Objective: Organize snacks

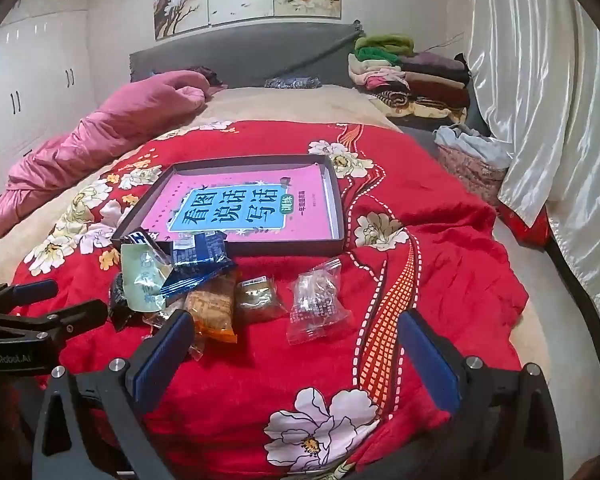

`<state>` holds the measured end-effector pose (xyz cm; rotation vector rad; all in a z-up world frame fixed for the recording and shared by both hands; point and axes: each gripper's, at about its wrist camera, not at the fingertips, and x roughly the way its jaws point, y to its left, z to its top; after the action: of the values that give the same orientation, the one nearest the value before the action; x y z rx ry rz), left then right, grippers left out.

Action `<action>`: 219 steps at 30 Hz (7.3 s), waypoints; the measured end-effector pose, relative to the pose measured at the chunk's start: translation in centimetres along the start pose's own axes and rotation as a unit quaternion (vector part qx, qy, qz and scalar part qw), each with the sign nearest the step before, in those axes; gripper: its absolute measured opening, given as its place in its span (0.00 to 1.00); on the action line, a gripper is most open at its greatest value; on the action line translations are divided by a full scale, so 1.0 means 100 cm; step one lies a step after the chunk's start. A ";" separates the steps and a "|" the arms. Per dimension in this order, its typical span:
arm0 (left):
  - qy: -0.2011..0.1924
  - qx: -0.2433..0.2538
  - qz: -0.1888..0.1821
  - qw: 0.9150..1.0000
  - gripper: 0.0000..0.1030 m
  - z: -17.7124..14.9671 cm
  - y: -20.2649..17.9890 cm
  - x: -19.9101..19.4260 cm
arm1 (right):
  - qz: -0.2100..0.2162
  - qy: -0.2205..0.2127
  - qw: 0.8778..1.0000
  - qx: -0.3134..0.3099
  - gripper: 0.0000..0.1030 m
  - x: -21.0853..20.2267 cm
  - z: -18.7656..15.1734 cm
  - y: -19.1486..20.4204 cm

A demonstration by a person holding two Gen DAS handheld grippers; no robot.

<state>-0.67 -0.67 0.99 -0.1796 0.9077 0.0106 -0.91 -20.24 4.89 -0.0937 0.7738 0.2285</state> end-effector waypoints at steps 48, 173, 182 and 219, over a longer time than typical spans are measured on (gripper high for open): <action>0.001 0.002 -0.003 1.000 1.00 0.001 0.003 0.001 | -0.001 0.004 1.000 0.001 1.00 0.006 -0.001 -0.002; 0.037 -0.104 -0.037 0.993 0.27 0.110 0.068 0.086 | 0.121 -0.018 0.992 0.011 0.48 0.158 0.097 -0.024; 0.046 -0.100 -0.032 0.993 0.27 0.124 0.065 0.120 | 0.128 -0.003 0.992 0.005 0.48 0.167 0.091 -0.023; 0.055 -0.059 -0.007 0.997 0.27 0.117 0.051 0.147 | 0.077 0.044 0.995 -0.040 0.50 0.191 0.076 -0.016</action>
<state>17.09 5.26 -4.26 -0.2995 1.0154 0.0411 17.84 -17.31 -3.07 -0.1216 0.8599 0.4042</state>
